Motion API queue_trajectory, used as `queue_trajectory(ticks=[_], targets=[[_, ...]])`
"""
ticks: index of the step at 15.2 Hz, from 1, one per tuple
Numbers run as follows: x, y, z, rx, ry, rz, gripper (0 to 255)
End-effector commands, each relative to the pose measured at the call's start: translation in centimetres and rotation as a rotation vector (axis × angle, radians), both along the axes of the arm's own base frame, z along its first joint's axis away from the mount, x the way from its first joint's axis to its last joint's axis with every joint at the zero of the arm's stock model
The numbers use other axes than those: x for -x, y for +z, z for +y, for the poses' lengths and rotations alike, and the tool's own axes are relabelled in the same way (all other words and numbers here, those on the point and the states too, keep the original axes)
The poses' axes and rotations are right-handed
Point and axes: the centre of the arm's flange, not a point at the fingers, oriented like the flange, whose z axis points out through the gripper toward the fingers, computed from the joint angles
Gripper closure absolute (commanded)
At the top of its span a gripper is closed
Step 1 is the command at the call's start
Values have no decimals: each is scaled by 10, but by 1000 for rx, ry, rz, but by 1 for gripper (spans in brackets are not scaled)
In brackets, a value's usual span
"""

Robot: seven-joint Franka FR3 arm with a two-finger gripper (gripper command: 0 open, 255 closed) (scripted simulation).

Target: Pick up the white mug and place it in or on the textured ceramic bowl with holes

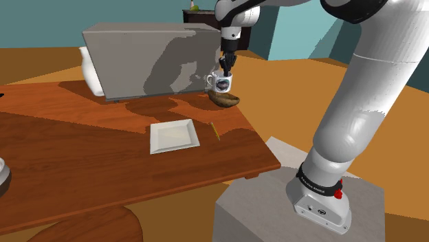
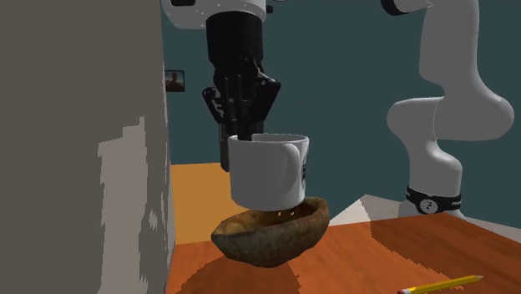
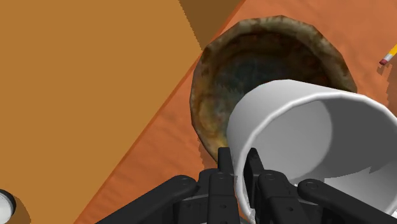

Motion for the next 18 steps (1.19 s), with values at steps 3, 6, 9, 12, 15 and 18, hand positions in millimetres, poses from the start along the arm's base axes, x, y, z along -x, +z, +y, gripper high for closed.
queue_trajectory(ticks=[3, 6, 9, 12, 15, 18], targets=[[2, -25, 5, -13, 1, 48, 0], [4, -37, 9, -12, 1, 48, 0], [1, 5, 2, -13, 1, 48, 0], [-1, 28, 1, -13, 1, 48, 0], [-1, 28, 1, -13, 1, 48, 0], [-1, 28, 1, -13, 1, 48, 0]])
